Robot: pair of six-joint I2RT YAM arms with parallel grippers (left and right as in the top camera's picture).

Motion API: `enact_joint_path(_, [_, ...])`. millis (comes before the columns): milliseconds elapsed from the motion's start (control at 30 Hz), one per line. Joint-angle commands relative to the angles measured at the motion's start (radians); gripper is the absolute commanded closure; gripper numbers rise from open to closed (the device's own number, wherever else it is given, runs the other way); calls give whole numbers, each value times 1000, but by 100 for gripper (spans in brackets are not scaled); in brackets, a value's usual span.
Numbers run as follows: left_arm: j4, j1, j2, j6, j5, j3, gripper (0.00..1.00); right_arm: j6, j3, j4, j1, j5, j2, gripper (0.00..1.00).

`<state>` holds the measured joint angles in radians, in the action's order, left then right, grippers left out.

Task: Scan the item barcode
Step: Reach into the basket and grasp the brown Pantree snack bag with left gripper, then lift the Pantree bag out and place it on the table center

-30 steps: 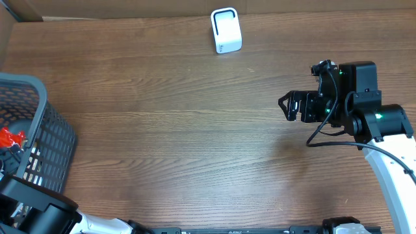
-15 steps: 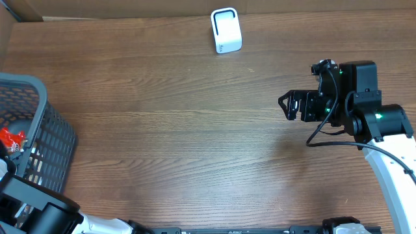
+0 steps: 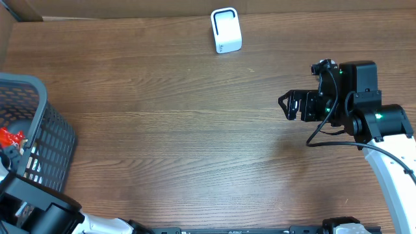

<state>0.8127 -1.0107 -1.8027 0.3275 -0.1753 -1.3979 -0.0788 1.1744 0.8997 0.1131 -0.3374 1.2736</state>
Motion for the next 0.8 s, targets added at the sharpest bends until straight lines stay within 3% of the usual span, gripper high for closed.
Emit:
enact_joint_path(0, [49, 67, -14, -24, 39, -150, 96, -3, 22, -13, 6, -8, -2, 0])
enact_joint_path(467, [231, 243, -14, -107, 45, -645, 96, -2, 22, -13, 6, -8, -2, 0])
enact_joint_path(767, [291, 386, 93, -108, 196, -866, 96, -2, 22, -11, 6, -8, -2, 0])
